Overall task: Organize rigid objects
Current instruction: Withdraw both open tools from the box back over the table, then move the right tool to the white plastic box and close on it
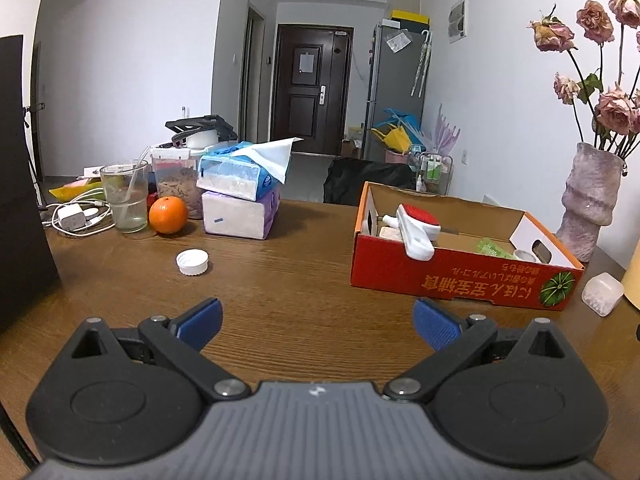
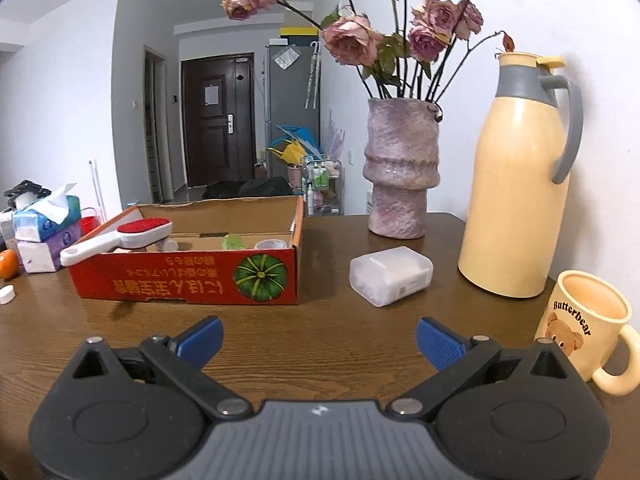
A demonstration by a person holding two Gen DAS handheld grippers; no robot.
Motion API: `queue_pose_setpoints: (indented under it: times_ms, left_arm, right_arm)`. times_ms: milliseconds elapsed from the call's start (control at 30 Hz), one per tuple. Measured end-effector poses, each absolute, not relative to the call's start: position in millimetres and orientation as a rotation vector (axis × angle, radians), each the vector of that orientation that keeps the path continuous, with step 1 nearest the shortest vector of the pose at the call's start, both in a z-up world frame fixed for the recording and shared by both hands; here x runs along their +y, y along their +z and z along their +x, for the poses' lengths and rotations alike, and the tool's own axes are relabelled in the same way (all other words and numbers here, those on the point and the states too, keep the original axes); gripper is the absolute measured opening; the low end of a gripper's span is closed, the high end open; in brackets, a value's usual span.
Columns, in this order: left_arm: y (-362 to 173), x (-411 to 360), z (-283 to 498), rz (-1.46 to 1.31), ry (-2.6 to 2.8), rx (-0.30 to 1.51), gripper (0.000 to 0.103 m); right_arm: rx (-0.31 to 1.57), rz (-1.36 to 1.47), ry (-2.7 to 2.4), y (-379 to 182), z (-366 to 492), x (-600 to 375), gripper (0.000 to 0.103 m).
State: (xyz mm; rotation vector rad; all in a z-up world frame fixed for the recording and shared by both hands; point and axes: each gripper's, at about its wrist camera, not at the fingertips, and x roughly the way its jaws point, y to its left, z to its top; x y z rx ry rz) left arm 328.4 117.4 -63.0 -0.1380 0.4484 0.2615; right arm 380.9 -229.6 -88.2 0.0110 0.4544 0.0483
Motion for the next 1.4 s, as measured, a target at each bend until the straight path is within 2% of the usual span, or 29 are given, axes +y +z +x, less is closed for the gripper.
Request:
queue_pose_setpoints:
  times_ms: [400, 1400]
  left_arm:
    - [-74.7, 145.0, 337.6, -0.153, 0.299, 0.485, 0.103]
    - [-105.6, 188.1, 384.9, -0.157, 0.379, 0.571, 0.103]
  right_arm:
    - [0.48, -0.031, -0.012, -110.8, 408.3, -252.9, 0.103]
    - [0.574, -0.093, -0.002, -142.4, 579.9, -302.3, 0.103]
